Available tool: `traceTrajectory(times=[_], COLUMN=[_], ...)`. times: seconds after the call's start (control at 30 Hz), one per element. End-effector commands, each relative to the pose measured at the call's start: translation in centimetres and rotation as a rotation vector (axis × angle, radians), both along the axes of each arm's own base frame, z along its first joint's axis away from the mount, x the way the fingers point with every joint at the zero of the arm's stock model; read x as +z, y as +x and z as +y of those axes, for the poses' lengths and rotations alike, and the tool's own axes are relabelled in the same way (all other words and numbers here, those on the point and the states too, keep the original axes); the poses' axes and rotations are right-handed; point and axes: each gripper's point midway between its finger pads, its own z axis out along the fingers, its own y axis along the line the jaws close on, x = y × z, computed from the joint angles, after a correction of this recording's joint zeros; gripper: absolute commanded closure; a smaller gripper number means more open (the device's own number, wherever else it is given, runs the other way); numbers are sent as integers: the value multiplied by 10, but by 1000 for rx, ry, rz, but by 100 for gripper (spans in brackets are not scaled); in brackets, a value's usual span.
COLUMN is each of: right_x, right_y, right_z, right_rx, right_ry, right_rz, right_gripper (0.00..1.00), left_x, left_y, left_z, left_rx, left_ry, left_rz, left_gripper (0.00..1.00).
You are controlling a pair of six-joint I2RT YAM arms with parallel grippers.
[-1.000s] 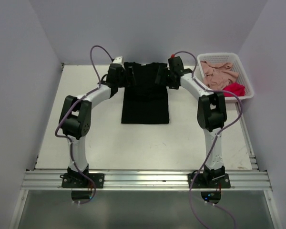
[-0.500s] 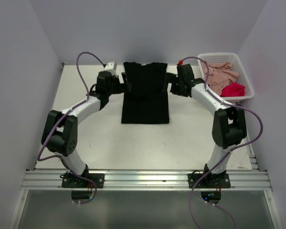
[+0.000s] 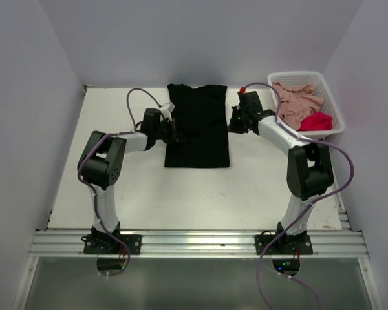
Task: Fold and stack the t-shirts
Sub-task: Fold the folded rectangular tshirt in 1/3 of the way
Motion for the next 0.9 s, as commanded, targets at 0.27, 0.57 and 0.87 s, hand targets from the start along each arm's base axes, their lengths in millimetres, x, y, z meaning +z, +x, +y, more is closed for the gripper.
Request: traceTrajectory(times=[0.27,0.57,0.87], right_x=[-3,-13,-17], right_y=[1,-6,-13], right_z=[-3,-9,-12], right_rx=[0,0,-1], right_ry=[-13,-27,-32], right_rz=[-20,4,12], right_gripper=[100,100,100], left_x=[16,21,72], left_y=[62,87,104], left_z=[-6,1,9], left_rx=[23,52,41], left_ry=[-111,-132,-233], left_rz=[-88,-133,-279], left_gripper=[100,100,100])
